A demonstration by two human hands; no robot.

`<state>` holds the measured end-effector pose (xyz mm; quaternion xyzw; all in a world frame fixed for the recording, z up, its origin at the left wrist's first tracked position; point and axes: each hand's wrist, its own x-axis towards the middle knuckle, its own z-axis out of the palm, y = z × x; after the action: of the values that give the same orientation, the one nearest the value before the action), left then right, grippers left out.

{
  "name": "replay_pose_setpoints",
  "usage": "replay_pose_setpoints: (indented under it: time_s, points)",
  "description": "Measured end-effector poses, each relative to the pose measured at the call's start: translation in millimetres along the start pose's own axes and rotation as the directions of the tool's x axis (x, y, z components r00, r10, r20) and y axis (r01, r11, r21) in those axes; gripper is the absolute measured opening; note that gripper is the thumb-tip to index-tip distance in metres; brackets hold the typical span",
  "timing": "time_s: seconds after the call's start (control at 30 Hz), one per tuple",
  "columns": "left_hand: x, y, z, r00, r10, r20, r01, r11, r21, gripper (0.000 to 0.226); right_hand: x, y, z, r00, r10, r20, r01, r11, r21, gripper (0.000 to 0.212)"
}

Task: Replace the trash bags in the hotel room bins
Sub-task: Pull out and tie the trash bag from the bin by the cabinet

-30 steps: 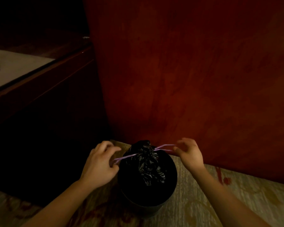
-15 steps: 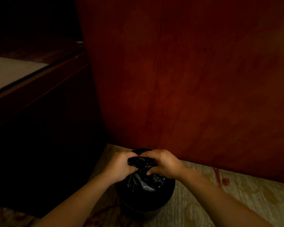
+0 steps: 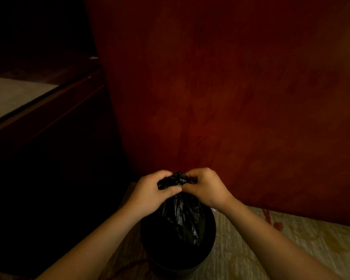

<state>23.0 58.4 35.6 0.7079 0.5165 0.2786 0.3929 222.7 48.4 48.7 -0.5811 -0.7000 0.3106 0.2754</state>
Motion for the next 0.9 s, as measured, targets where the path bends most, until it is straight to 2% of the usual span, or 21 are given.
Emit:
replay_pose_setpoints:
  time_s: [0.1, 0.2, 0.3, 0.43, 0.57, 0.67, 0.77, 0.9]
  points:
    - [8, 22, -12, 0.999, 0.035, -0.013, -0.036, 0.995, -0.095, 0.016, 3, -18, -20, 1.0, -0.017, -0.014, 0.017, 1.0, -0.014, 0.016]
    - [10, 54, -28, 0.998, 0.059, 0.02, -0.057, 0.992, -0.112, 0.01, -1, -41, -47, 1.0, 0.023, -0.006, -0.023, 0.999, 0.026, 0.019]
    - [9, 97, -48, 0.996, 0.066, 0.055, -0.064, 0.997, -0.044, 0.01, -9, -73, -81, 0.997, 0.072, 0.014, -0.072, 0.997, 0.034, 0.016]
    - [11, 166, -85, 0.984, 0.057, 0.167, -0.068, 0.996, 0.062, 0.012, -23, -129, -142, 0.991, 0.126, 0.055, -0.128, 0.991, 0.031, 0.011]
    - [8, 258, -120, 0.966, 0.092, 0.24, -0.13, 0.981, 0.146, 0.015, -44, -190, -216, 0.99, 0.137, 0.026, -0.136, 0.99, -0.029, 0.013]
    - [5, 334, -146, 0.942, 0.142, 0.305, -0.233, 0.929, 0.288, 0.022, -60, -238, -272, 0.991, 0.127, 0.034, -0.121, 0.981, -0.153, 0.016]
    - [1, 407, -166, 0.908, 0.178, 0.379, -0.343, 0.836, 0.429, 0.023, -76, -285, -323, 0.994, 0.103, 0.024, -0.09, 0.94, -0.328, 0.019]
    - [-9, 496, -180, 0.877, 0.208, 0.433, -0.438, 0.716, 0.544, 0.018, -102, -340, -385, 0.992, 0.124, -0.02, -0.121, 0.895, -0.429, 0.018]
